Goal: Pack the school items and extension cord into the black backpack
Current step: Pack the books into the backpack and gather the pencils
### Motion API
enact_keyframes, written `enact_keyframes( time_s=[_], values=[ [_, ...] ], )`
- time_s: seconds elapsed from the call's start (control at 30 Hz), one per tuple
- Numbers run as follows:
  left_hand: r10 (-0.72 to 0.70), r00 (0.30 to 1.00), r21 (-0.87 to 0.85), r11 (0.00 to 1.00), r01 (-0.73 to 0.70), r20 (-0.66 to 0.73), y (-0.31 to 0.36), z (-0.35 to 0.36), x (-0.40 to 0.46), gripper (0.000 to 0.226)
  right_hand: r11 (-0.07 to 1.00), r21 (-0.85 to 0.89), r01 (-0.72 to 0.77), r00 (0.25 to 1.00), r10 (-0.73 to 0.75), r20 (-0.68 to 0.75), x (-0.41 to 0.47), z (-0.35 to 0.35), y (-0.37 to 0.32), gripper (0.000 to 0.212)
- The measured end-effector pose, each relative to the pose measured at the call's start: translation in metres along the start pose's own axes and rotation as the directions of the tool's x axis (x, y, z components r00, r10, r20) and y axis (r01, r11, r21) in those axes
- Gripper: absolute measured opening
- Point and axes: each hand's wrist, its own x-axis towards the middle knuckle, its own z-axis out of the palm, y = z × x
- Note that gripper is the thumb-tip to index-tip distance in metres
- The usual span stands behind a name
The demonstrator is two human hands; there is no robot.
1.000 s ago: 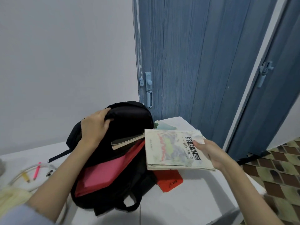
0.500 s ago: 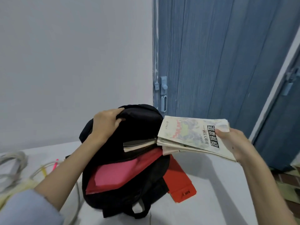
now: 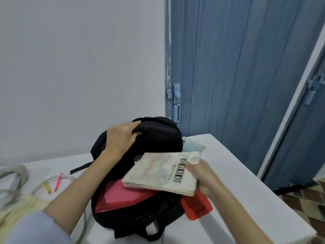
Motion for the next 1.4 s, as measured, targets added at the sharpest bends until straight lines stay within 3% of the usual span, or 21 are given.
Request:
enact_keyframes(
  time_s=[0.1, 0.2, 0.27, 0.33, 0.4, 0.6, 0.77, 0.83, 0.9, 1.03, 1.1, 1.23, 1.4],
  values=[
    [0.036, 0.999, 0.019, 0.999, -0.036, -0.017, -0.002, -0.005, -0.003, 0.033, 0.948, 0.318, -0.016, 0.982, 0.075, -0.173, 0.026, 0.039, 0.038, 0.030],
    [0.045, 0.999, -0.019, 0.999, -0.045, 0.008, -0.003, -0.011, -0.010, 0.032, 0.922, 0.377, 0.083, 0.906, 0.088, -0.414, 0.048, 0.070, 0.051, 0.030],
    [0.032, 0.999, -0.036, 0.999, -0.031, 0.042, -0.003, -0.015, -0.017, 0.034, 0.933, 0.359, -0.012, 0.925, 0.147, -0.350, 0.058, 0.079, 0.052, 0.034],
    [-0.001, 0.997, -0.064, 0.998, 0.006, 0.081, -0.004, -0.016, -0.023, 0.038, 0.959, 0.204, -0.195, 0.955, 0.233, -0.184, 0.059, 0.083, 0.049, 0.031],
    [-0.025, 0.995, -0.081, 0.996, 0.033, 0.097, -0.005, -0.018, -0.029, 0.035, 0.963, 0.090, -0.254, 0.955, 0.264, -0.134, 0.058, 0.083, 0.045, 0.027],
    [-0.018, 0.995, -0.027, 0.999, 0.021, 0.101, 0.000, -0.021, -0.044, 0.036, 0.921, 0.306, -0.242, 0.960, 0.273, -0.062, 0.090, 0.066, 0.031, 0.042],
    [-0.143, 0.930, 0.090, 0.989, 0.120, 0.339, 0.017, -0.025, -0.070, 0.058, 0.942, 0.115, -0.317, 0.943, 0.300, 0.143, 0.073, 0.014, 0.013, 0.039],
    [-0.105, 0.917, 0.114, 0.991, 0.066, 0.384, 0.036, -0.025, -0.088, 0.061, 0.943, -0.002, -0.333, 0.926, 0.328, 0.186, 0.063, -0.014, 0.005, 0.031],
    [-0.063, 0.916, 0.066, 0.997, 0.039, 0.396, 0.059, -0.026, -0.107, 0.067, 0.938, -0.162, -0.306, 0.935, 0.328, 0.133, 0.059, -0.040, 0.004, 0.025],
    [0.029, 0.874, 0.053, 0.997, -0.063, 0.485, 0.094, -0.024, -0.139, 0.086, 0.927, -0.351, -0.135, 0.990, 0.114, -0.081, 0.057, -0.072, 0.017, 0.024],
    [0.089, 0.862, 0.017, 0.993, -0.113, 0.499, 0.093, -0.021, -0.146, 0.074, 0.876, -0.479, -0.060, 0.991, -0.006, -0.136, 0.057, -0.081, 0.022, 0.028],
    [0.205, 0.878, -0.237, 0.965, -0.108, 0.432, 0.078, -0.017, -0.140, 0.027, 0.721, -0.691, 0.054, 0.990, -0.126, -0.054, 0.059, -0.083, 0.036, 0.044],
    [0.072, 0.943, -0.321, 0.946, 0.038, 0.325, 0.063, -0.020, -0.115, 0.017, 0.604, -0.792, 0.084, 0.988, -0.152, -0.011, 0.059, -0.073, 0.052, 0.051]
  ],
)
